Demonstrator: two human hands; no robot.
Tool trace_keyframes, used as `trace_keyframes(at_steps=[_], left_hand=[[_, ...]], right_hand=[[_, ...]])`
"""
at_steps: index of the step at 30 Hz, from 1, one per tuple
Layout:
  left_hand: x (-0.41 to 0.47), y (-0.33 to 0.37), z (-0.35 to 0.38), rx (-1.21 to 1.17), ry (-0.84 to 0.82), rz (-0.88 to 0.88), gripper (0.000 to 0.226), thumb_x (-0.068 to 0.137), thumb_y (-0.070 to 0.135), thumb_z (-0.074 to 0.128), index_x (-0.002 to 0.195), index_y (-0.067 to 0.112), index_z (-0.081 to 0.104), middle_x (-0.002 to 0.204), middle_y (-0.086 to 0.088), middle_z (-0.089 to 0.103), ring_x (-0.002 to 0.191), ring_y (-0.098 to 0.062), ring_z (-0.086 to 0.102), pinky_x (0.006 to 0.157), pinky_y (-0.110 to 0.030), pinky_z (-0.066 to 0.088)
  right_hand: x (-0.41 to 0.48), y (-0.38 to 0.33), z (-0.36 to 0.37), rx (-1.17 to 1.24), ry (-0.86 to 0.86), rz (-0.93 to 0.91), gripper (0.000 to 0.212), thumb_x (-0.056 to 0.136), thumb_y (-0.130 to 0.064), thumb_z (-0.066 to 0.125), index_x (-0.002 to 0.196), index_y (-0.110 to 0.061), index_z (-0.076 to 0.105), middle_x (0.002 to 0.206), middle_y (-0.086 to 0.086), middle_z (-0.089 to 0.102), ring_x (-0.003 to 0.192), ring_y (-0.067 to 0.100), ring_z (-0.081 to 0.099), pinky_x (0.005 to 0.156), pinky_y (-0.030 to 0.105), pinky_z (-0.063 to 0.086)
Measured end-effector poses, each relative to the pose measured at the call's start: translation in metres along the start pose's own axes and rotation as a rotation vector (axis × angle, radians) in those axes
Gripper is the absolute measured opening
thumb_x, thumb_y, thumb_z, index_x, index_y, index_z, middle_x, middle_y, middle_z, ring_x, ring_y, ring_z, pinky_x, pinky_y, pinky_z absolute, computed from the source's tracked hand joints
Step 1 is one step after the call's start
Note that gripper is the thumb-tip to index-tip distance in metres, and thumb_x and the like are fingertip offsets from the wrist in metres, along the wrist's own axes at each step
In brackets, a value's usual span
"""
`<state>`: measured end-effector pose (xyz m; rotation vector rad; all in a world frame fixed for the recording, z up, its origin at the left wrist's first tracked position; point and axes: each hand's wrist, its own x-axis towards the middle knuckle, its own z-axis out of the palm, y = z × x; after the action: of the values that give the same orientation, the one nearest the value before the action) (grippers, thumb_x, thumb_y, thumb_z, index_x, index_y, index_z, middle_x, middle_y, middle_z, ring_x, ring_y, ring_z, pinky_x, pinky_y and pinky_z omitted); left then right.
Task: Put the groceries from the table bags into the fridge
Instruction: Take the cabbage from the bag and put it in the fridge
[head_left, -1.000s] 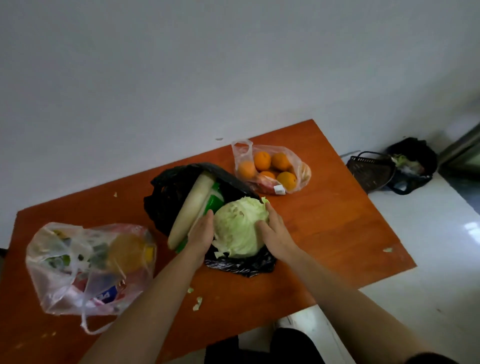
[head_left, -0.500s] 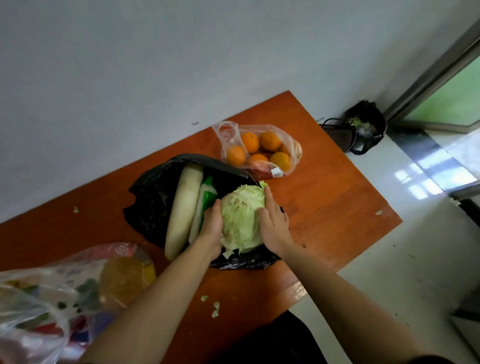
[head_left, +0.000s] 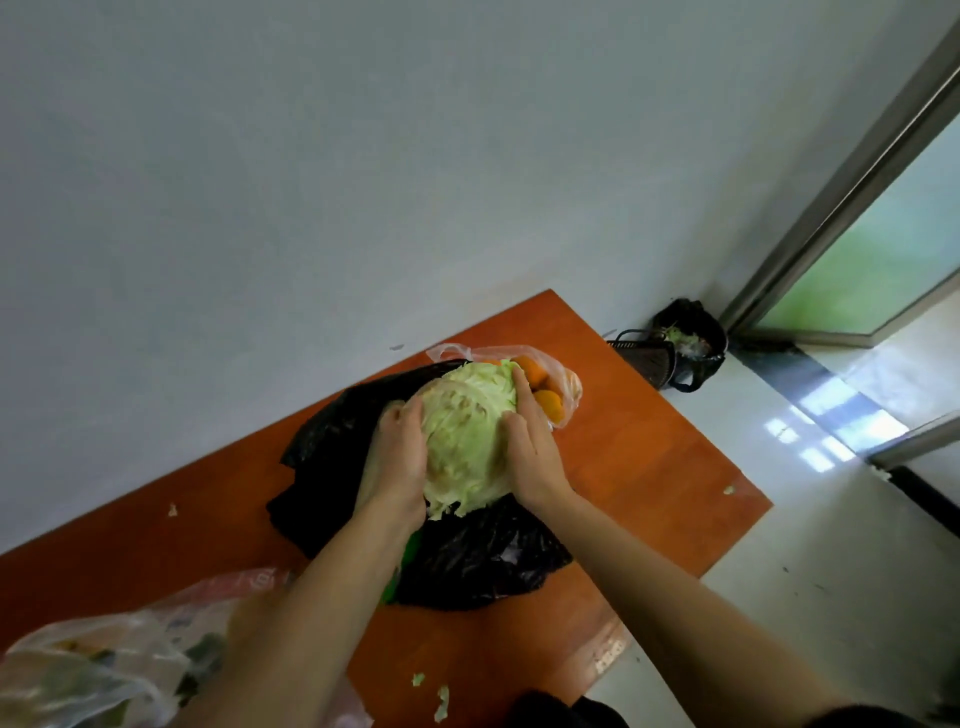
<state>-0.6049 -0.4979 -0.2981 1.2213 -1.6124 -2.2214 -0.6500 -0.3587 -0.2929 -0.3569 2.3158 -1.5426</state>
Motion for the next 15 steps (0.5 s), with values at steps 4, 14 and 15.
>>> trace_keyframes(at_steps=[4,14,15], left_hand=[[-0.025,0.036,0.006,0.126,0.113,0.12,0.061,0.083,0.067,0.044,0.137,0.037,0.043,0.142,-0.007,0.039,0.119,-0.028,0.051,0.101,-0.051,0.047],[-0.096,0.062,0.069,0.163,-0.12,0.466,0.049,0.098,0.053,0.042,0.143,0.036,0.035,0.15,-0.002,0.023,0.139,-0.024,0.029,0.115,-0.049,0.033],[-0.106,0.06,0.079,0.175,-0.154,0.479,0.047,0.099,0.053,0.042,0.143,0.036,0.035,0.151,-0.002,0.023,0.14,-0.023,0.027,0.116,-0.048,0.032]], right_hand=[[-0.007,-0.032,-0.007,0.073,0.066,-0.093,0.069,0.09,-0.038,0.023,0.159,-0.031,0.016,0.162,-0.012,0.02,0.135,-0.011,0.016,0.109,0.005,0.012],[-0.052,-0.044,-0.075,0.326,0.345,-0.2,0.069,0.088,-0.04,0.037,0.154,-0.042,0.019,0.16,-0.011,0.029,0.146,0.007,0.031,0.12,0.045,0.03],[-0.062,-0.043,-0.087,0.328,0.382,-0.209,0.07,0.088,-0.038,0.037,0.156,-0.037,0.019,0.158,-0.013,0.03,0.145,0.006,0.032,0.12,0.045,0.031]])
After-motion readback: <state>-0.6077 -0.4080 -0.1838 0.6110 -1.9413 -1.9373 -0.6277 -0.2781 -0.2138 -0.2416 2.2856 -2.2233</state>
